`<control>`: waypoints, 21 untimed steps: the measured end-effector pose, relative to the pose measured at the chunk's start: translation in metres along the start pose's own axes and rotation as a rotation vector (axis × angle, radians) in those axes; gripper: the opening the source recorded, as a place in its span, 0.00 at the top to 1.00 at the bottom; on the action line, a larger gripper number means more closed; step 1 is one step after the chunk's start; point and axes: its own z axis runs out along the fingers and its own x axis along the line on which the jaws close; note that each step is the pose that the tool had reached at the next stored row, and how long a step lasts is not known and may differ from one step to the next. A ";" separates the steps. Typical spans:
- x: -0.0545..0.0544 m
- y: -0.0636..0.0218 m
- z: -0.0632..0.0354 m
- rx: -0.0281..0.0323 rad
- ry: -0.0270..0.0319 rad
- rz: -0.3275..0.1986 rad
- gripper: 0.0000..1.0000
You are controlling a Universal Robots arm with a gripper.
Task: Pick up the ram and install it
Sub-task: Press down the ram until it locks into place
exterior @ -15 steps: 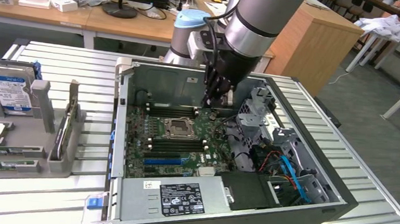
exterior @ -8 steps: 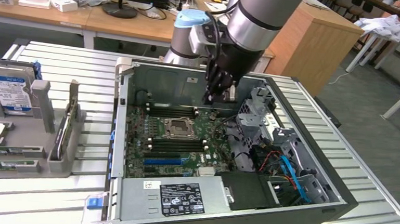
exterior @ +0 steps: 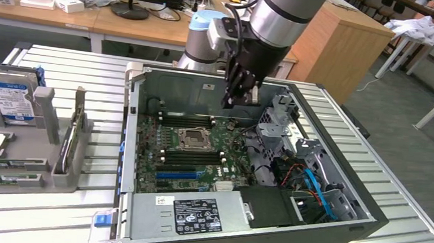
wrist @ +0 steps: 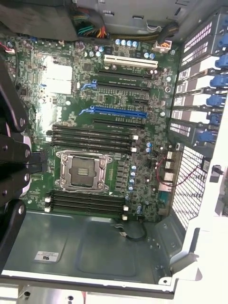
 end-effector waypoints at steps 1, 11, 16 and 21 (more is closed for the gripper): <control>0.000 0.0000 -0.0008 0.0001 -0.0001 0.000 0.90; -0.001 0.0001 -0.0052 0.0001 -0.0002 0.000 0.90; -0.001 0.0001 -0.0053 0.0000 0.0000 0.000 0.90; 0.000 0.0000 -0.0009 -0.0001 0.0000 0.000 0.90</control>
